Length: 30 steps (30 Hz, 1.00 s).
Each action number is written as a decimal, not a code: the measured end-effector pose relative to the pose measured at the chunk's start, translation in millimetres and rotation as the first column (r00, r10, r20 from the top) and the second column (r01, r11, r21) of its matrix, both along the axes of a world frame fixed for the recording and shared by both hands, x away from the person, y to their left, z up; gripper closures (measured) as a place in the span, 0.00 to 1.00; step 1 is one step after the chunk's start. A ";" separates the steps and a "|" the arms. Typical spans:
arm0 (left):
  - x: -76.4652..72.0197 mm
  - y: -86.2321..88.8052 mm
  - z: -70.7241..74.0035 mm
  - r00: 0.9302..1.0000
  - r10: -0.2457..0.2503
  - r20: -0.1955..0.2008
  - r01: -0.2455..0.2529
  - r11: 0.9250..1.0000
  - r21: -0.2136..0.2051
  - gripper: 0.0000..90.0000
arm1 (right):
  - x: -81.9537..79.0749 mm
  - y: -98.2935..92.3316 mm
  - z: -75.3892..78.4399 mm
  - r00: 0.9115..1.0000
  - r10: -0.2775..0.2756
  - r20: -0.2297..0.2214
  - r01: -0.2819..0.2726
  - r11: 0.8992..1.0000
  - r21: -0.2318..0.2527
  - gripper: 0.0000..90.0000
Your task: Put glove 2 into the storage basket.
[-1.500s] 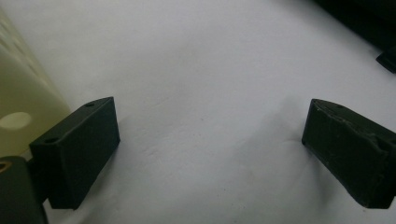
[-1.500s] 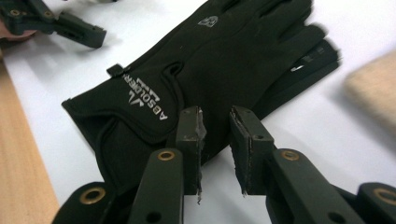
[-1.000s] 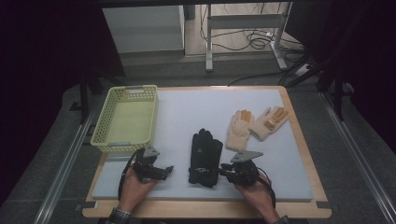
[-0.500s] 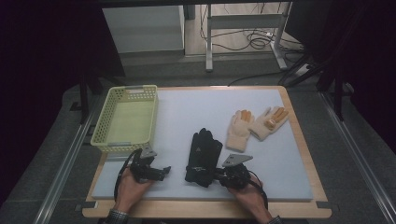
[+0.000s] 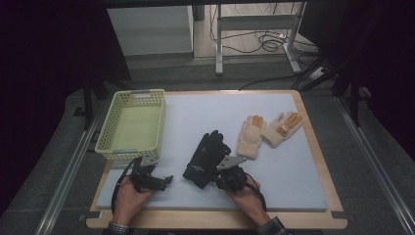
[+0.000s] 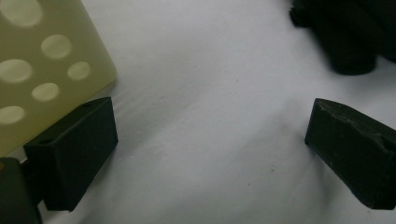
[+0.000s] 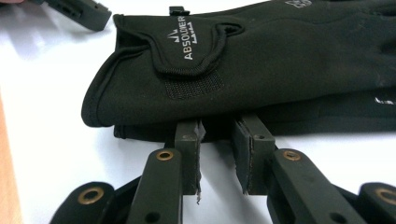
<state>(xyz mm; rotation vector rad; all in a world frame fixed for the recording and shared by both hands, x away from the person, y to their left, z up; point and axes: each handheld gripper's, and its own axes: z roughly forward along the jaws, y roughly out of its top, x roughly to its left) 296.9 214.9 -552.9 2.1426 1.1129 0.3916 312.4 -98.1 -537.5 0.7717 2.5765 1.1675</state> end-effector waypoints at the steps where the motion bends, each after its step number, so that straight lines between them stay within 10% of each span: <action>1: 0.0 0.0 0.0 1.000 0.000 0.000 0.000 1.000 0.000 0.03 | 1.7 2.6 -0.1 1.000 0.001 0.002 -0.001 1.000 -0.002 0.79; 15: -0.1 -0.2 -0.7 1.000 0.005 -0.002 -0.005 1.000 -0.008 0.03 | 8.8 21.6 -0.1 0.999 0.026 0.038 -0.025 0.999 -0.045 0.65; 30: -0.1 0.0 -1.1 1.000 0.005 -0.001 -0.005 1.000 -0.013 0.03 | 12.5 -38.9 13.9 0.996 -0.073 0.051 0.076 0.996 -0.051 0.33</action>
